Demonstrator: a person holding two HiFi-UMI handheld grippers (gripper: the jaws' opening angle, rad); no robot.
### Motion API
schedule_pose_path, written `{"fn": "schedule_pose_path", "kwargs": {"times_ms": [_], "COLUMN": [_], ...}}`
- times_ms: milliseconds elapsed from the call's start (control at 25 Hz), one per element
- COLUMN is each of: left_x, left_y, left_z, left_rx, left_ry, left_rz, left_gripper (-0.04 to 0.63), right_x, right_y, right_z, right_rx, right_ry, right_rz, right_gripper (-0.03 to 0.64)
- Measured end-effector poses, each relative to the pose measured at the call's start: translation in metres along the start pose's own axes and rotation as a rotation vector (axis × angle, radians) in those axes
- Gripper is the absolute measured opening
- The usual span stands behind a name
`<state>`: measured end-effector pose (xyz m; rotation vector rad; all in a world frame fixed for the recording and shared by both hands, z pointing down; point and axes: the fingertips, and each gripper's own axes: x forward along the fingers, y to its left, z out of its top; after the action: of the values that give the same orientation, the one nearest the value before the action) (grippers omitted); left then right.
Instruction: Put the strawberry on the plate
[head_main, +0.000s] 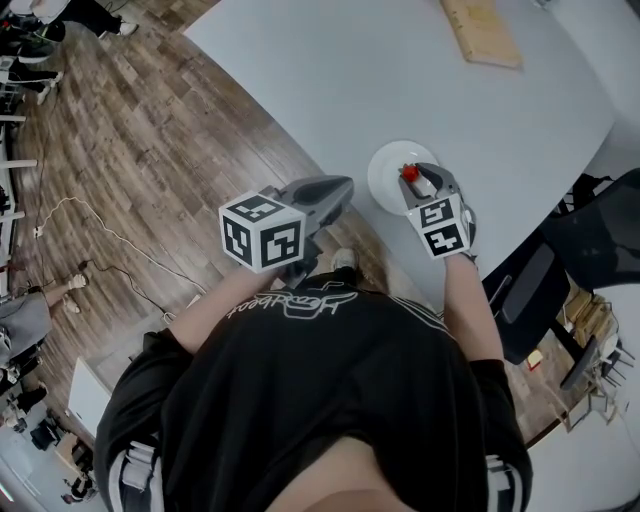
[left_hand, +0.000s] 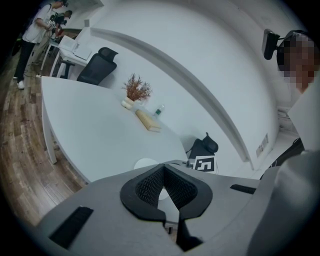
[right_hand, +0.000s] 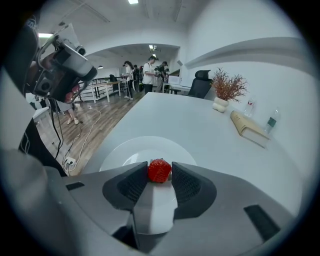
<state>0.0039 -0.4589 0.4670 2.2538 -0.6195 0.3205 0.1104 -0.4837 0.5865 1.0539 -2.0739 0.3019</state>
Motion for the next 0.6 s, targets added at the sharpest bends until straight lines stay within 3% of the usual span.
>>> {"fn": "schedule_pose_path", "kwargs": {"times_ms": [600], "left_x": [-0.0019], "left_y": [0.0038], "left_z": [-0.0022], "left_rx": [-0.033], "left_ry": [-0.046], "left_rz": [0.006], "left_gripper": [0.006], "right_x": [-0.0075], "right_y": [-0.0067], "right_z": [0.0032], "right_rx": [0.056], "right_ry": [-0.034], "right_rz": [-0.001], "right_gripper": [0.179]}}
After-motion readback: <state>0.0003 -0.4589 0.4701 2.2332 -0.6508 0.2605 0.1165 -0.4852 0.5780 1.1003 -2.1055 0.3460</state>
